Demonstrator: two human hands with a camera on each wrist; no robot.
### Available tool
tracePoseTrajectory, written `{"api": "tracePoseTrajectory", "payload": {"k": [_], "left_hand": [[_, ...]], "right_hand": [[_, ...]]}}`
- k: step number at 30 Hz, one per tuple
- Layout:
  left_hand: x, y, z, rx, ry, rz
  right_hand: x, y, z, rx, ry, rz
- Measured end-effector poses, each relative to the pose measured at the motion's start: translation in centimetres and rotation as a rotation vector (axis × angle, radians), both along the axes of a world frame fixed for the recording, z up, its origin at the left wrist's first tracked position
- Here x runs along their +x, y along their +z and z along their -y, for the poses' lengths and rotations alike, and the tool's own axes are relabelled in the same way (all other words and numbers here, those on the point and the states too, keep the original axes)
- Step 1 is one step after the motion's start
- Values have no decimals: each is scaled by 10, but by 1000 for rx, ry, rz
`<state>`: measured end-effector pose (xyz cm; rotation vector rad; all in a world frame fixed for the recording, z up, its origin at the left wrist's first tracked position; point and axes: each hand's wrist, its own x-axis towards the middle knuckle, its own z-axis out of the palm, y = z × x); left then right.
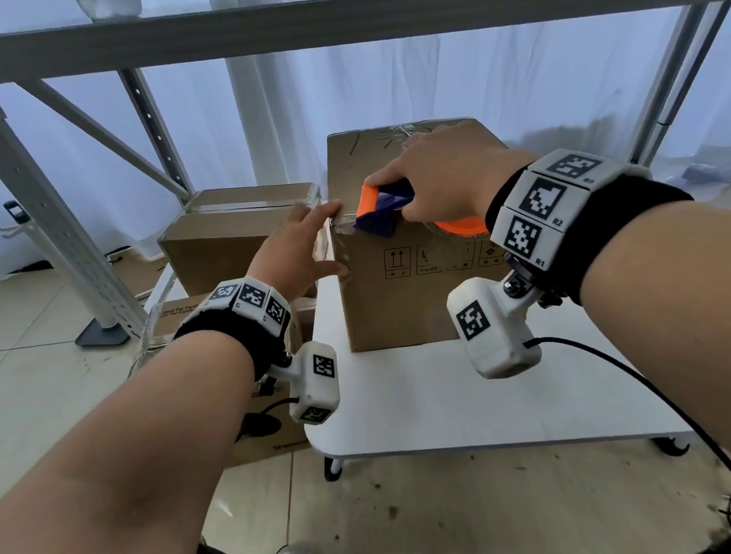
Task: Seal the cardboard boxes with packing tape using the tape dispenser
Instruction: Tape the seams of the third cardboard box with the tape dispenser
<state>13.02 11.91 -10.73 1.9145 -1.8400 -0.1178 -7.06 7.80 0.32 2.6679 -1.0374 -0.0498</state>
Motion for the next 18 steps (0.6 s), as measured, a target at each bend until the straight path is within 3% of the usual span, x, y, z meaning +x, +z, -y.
{"api": "tracePoseTrajectory", "payload": {"k": [4,14,18], "left_hand": [[5,15,3,-65,-68,73],[10,21,6,-161,-111,-151],[13,12,1,-87,-171,30]], "right_hand": [[1,1,1,15,5,1],[5,8,10,91,-6,0],[6,7,13,88,2,1]]}}
